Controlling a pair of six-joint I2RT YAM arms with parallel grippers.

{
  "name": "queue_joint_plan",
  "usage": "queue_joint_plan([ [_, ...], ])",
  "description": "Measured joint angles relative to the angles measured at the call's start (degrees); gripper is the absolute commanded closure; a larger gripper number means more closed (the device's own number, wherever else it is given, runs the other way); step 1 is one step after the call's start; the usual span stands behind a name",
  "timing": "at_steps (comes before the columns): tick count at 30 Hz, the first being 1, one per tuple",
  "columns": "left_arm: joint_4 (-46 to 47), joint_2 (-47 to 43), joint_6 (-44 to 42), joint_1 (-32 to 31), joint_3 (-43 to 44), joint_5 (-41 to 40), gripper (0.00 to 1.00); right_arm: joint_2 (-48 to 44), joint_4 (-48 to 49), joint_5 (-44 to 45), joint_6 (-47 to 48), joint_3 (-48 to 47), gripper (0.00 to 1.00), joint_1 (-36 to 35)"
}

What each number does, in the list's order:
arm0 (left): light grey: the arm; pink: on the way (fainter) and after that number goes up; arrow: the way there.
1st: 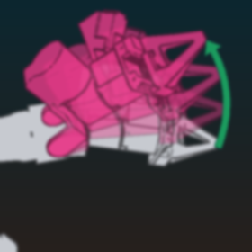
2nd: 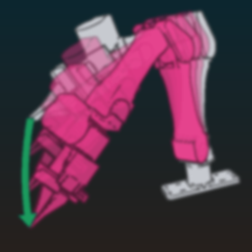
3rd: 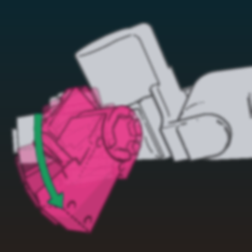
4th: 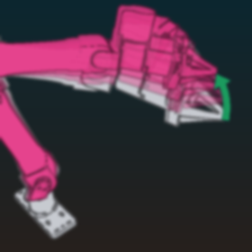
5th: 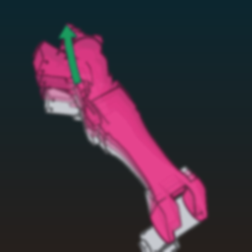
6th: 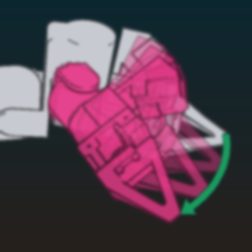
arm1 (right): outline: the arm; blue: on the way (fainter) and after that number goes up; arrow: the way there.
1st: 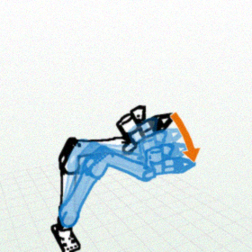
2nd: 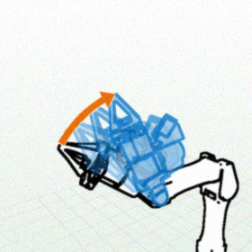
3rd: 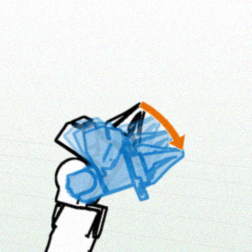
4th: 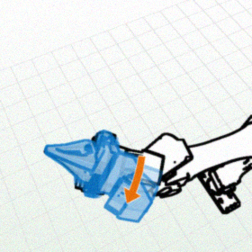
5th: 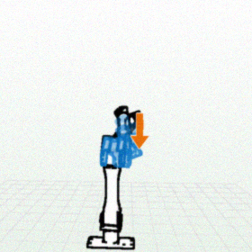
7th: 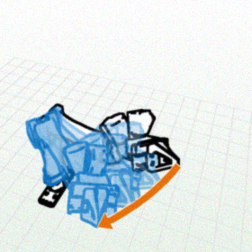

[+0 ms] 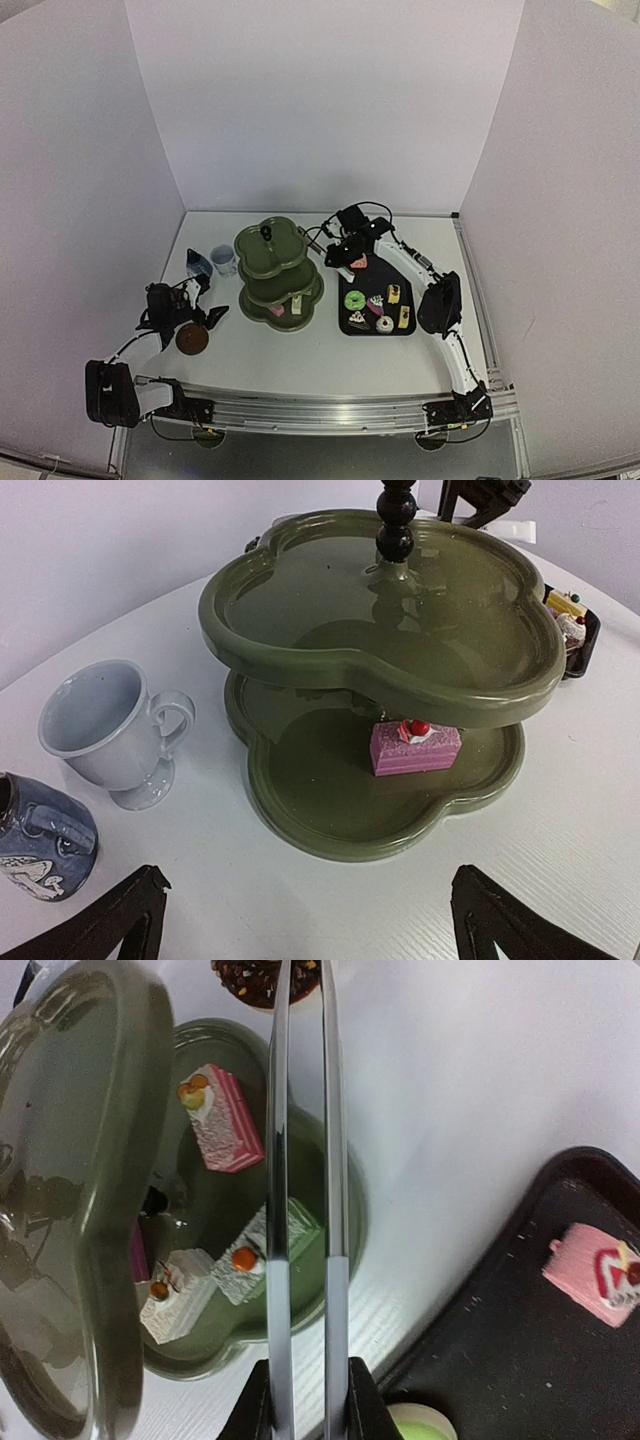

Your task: Serve the afternoon tea

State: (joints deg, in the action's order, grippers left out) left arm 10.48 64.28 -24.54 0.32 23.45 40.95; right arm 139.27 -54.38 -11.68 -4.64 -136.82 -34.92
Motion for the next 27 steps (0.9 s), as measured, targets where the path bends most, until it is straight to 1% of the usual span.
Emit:
queue_joint_plan([
  [8,0.00,0.54,-0.81,0.00,-0.01,0.00,0.00,4.27,3.17,-4.56,-0.22,-0.45,1.00,-3.38],
  [14,0.02,0.56,-0.97,0.00,-0.01,-0.02,0.00,4.69,4.79,-6.90,-0.20,0.36,1.00,-4.46],
  [22,0.04,0.56,-1.15,0.00,-0.26,0.48,0.01,3.77,8.26,-8.68,2.05,6.77,1.00,-4.93],
  [27,0.04,1.36,-1.51,0.00,-0.36,1.62,0.00,1.81,8.27,-8.88,4.13,9.28,1.00,-4.99],
])
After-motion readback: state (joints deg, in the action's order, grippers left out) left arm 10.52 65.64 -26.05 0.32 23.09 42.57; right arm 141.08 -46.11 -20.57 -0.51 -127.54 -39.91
